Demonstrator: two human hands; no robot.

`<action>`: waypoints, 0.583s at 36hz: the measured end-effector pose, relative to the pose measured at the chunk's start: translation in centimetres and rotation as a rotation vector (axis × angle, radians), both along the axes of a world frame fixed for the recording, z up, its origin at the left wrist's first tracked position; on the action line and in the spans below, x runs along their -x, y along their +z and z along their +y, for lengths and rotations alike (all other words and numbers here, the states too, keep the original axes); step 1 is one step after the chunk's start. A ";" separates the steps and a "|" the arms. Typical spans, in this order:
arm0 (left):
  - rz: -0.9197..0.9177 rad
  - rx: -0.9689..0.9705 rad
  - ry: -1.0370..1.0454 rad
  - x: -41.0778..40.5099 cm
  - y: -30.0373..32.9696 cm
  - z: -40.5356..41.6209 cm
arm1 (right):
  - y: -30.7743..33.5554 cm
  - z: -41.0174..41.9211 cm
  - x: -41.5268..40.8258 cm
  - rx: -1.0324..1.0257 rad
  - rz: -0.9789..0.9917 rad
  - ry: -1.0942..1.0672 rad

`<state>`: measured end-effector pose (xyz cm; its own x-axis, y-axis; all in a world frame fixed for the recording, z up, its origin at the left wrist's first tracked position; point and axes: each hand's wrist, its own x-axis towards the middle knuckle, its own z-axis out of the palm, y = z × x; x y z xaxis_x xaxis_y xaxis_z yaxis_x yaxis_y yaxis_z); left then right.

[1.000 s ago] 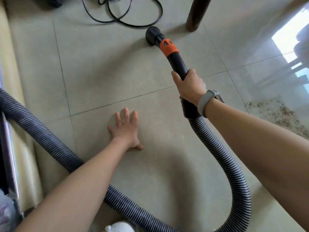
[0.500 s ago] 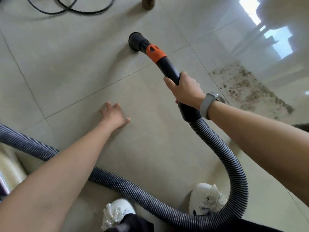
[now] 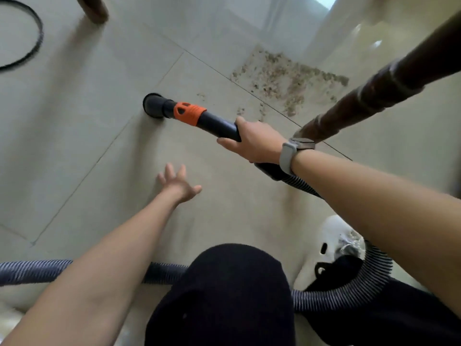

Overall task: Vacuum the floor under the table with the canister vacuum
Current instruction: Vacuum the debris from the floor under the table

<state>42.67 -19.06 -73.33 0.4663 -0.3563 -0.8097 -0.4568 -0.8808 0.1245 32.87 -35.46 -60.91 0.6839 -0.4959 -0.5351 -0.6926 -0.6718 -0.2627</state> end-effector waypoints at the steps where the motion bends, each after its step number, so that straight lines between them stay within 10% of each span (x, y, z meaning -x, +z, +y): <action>1: 0.005 -0.016 -0.031 0.4 -0.1 0.3 | 0.2 0.1 0.3 0.016 0.004 -0.001; 21: -0.153 0.082 -0.128 1.7 -3.5 2.6 | -3.3 -0.8 6.6 -0.154 -0.156 -0.106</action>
